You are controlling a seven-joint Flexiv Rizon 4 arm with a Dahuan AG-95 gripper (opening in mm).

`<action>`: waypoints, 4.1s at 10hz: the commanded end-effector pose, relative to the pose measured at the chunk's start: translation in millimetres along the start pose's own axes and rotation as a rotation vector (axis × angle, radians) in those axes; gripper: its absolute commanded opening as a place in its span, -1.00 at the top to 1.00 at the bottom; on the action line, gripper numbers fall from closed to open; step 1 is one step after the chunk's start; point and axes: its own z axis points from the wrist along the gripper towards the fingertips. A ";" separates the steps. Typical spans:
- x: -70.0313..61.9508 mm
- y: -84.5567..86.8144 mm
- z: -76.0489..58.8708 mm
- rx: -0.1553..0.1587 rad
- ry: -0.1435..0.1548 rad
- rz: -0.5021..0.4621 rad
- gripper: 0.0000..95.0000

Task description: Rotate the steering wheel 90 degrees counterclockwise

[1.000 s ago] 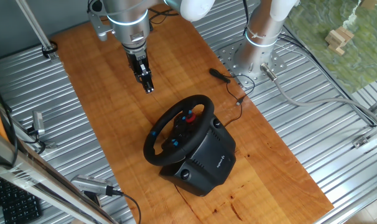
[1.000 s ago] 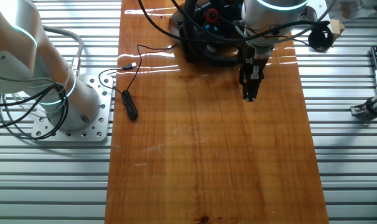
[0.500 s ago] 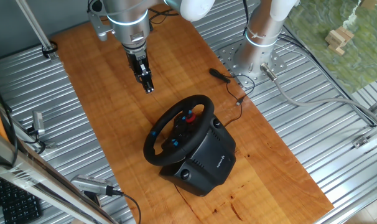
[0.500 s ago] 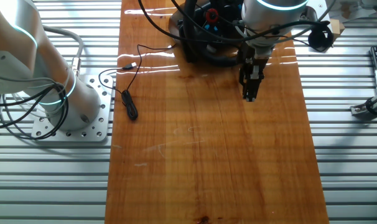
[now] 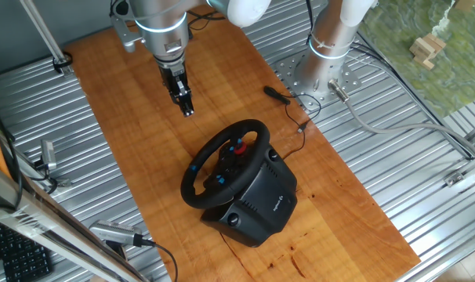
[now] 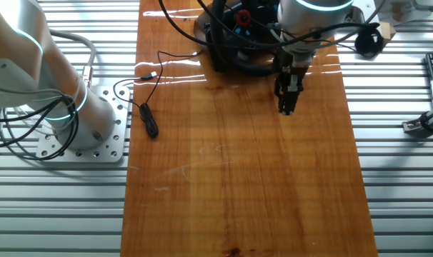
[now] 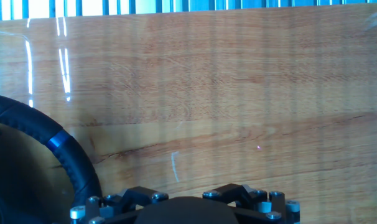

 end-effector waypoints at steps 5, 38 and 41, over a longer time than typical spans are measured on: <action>-0.9 0.3 0.0 0.014 0.016 -0.028 1.00; -30.4 84.8 -29.1 -0.267 0.057 -0.027 1.00; -35.7 98.4 -38.5 -0.338 0.106 -0.030 1.00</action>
